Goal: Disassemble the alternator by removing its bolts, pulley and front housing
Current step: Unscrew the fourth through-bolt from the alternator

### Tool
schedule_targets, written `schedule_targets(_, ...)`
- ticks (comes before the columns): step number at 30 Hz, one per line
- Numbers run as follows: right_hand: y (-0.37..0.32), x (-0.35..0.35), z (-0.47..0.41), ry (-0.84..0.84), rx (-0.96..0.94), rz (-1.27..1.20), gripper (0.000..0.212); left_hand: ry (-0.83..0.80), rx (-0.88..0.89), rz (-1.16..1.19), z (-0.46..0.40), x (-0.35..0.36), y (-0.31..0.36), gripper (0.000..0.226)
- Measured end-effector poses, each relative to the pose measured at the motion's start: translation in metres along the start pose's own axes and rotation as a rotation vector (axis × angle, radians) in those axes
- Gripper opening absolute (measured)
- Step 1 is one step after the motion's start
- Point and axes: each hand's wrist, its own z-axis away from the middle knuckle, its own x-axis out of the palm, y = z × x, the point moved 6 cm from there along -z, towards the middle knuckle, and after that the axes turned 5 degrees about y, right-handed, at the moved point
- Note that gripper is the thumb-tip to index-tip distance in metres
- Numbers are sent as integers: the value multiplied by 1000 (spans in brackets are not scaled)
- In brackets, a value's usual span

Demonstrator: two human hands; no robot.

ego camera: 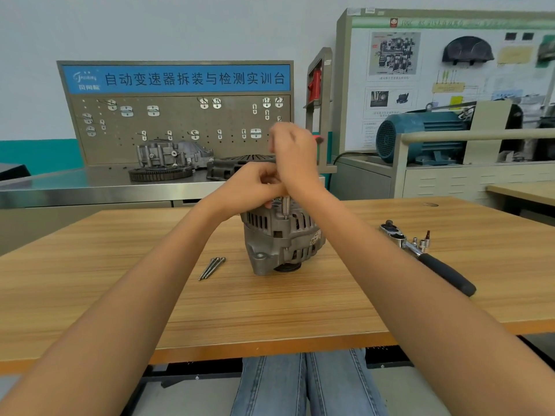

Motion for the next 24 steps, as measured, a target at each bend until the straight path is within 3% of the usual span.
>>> schedule_targets(2, 7, 0, -4, -65, 152, -215, 44, -32, 3, 33, 0, 1, -1, 10)
schedule_targets(6, 12, 2, -10, -135, 279, -487, 57, -80, -1, 52, 0, -1, -2, 11)
schedule_targets(11, 14, 5, -12, -135, 365, -599, 63, -91, -20, 32, 0, -2, -4, 10)
schedule_targets(17, 10, 3, -6, -9, 151, -257, 50, -98, -25, 76, -1, -5, -5, 5)
schedule_targets(21, 2, -2, -2, 26, 43, -130, 49, -89, -13, 88, -1, -4, -6, 16)
schedule_targets(22, -1, -3, -1, 27, -3, -44, 46, -83, -5, 85, -1, -4, -6, 20)
schedule_targets(24, -7, -2, 5, 47, -176, 389, 32, -32, 5, 47, -2, -5, -5, 28)
